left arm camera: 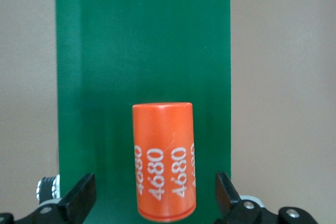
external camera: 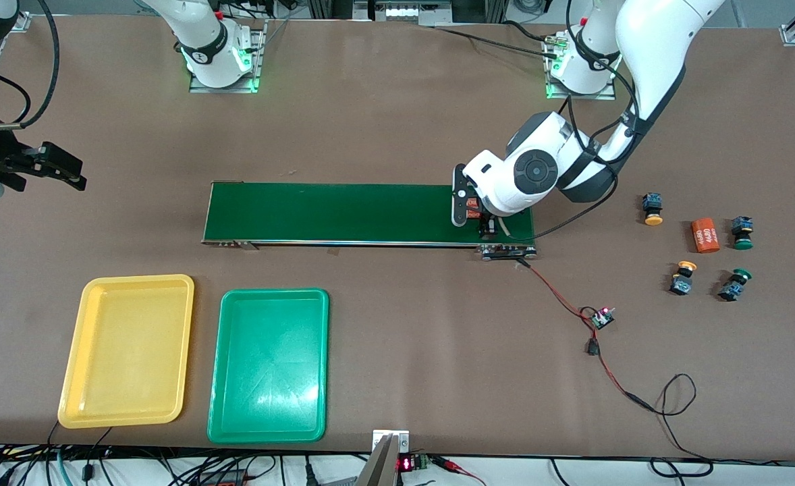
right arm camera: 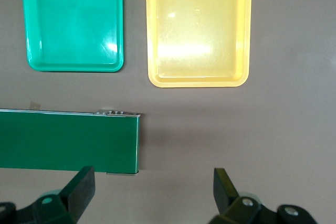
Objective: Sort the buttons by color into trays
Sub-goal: 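Carry the battery with the left gripper onto the green belt, release, then move the left gripper back to the button pile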
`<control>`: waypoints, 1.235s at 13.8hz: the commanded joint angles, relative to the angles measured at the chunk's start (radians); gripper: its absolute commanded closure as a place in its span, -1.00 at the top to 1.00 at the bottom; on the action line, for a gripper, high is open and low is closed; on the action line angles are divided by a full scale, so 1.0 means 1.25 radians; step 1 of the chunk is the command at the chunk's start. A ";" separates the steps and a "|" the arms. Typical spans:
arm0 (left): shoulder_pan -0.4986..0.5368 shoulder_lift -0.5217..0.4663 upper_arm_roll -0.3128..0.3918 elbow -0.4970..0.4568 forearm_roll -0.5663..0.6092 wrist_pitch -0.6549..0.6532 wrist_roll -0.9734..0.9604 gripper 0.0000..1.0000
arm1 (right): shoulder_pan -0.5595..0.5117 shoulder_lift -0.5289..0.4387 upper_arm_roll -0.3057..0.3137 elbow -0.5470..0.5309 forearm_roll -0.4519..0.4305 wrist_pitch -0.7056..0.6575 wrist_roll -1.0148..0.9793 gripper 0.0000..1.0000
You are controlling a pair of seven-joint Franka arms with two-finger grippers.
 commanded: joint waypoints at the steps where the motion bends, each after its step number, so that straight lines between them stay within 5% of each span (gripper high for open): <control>1: 0.008 -0.077 -0.033 0.023 0.012 -0.105 -0.123 1.00 | -0.003 -0.013 0.002 -0.016 -0.001 0.011 0.002 1.00; 6: 0.022 -0.116 -0.022 0.063 0.014 -0.174 -0.498 1.00 | -0.003 -0.013 0.002 -0.016 -0.001 0.008 0.002 1.00; 9: 0.111 -0.122 -0.020 0.066 0.091 -0.178 -0.673 1.00 | -0.003 -0.013 0.002 -0.016 -0.001 0.011 0.001 1.00; 14: 0.261 -0.107 -0.018 0.140 0.100 -0.241 -0.755 1.00 | 0.000 -0.011 0.002 -0.016 -0.002 0.013 0.001 1.00; 17: 0.372 -0.014 -0.017 0.244 0.101 -0.286 -0.751 1.00 | 0.001 -0.010 0.003 -0.016 -0.002 0.014 0.001 1.00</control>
